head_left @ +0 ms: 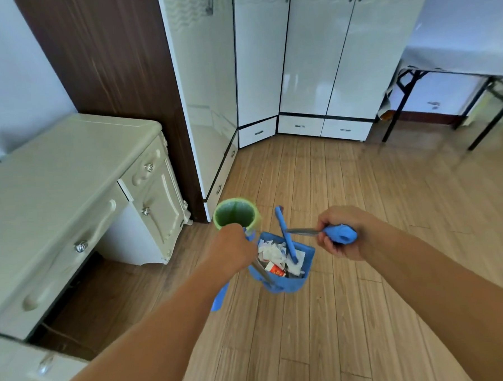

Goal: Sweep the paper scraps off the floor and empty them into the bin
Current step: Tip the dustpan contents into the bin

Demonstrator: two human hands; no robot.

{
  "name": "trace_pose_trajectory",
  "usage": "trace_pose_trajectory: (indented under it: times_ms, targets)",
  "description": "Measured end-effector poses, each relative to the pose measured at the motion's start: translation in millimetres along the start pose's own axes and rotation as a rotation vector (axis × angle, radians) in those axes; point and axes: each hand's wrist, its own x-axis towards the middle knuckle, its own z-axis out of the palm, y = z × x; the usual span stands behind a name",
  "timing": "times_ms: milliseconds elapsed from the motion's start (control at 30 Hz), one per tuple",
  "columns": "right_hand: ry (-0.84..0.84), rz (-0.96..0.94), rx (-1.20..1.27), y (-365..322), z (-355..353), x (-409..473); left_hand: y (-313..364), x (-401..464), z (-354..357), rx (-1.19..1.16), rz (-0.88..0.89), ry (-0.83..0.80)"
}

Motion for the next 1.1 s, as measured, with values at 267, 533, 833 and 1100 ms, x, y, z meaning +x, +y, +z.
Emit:
trace_pose_trajectory:
  times_ms: [267,533,833,1100]
  targets:
    - [-0.009,-0.108,0.024,-29,0,-16,7,13,-14,-0.121,-0.095,0.107]
    - [-0.028,-0.171,0.016,-39,13,-23,-4,29,-15,-0.387,-0.155,0.206]
    - [-0.071,-0.199,0.016,-37,33,-15,-22,51,-18,-0.571,-0.275,0.298]
    - [-0.095,-0.204,-0.005,-30,58,4,-43,59,-13,-1.032,-0.486,0.359]
